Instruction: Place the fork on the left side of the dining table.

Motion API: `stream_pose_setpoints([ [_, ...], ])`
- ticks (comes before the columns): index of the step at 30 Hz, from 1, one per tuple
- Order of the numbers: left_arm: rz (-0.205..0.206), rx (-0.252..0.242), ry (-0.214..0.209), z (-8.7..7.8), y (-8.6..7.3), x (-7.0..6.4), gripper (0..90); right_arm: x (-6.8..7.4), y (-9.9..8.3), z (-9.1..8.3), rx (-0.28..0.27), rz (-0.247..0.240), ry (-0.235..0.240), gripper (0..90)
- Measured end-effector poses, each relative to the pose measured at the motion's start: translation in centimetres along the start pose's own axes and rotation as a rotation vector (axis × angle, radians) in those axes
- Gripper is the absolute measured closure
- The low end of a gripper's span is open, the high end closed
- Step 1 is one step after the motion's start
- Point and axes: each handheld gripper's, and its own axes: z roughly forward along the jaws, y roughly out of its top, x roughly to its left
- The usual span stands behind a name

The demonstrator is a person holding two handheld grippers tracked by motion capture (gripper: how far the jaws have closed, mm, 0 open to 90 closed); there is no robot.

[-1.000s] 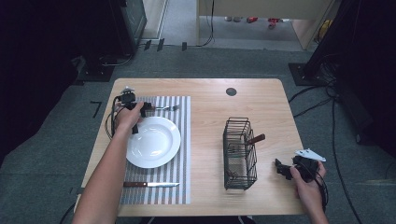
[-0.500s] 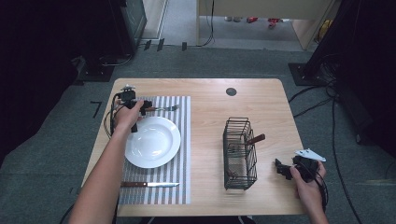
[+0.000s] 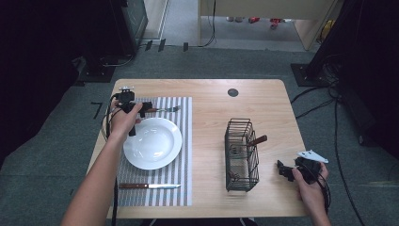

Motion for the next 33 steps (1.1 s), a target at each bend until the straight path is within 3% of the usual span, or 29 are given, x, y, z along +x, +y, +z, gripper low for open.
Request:
stream_pose_setpoints([
  [4, 0.008, -0.035, -0.022, -1.2, -0.2, -0.1, 11.9, 0.0, 0.0, 0.0, 0.000, 0.000, 0.000, 2.7],
  [7, 0.013, -0.057, -0.061, -2.2, -0.5, -0.3, 11.9, 0.0, 0.0, 0.0, 0.000, 0.000, 0.000, 2.7],
  [18, 0.060, -0.124, -0.119, -5.9, -1.7, -0.6, 11.8, 0.0, 0.0, 0.0, 0.000, -0.001, 0.000, 2.7],
  [33, 0.091, -0.181, -0.133, -9.0, -5.4, -0.2, 11.8, 0.0, 0.0, 0.0, 0.000, 0.000, -0.001, 2.6],
])
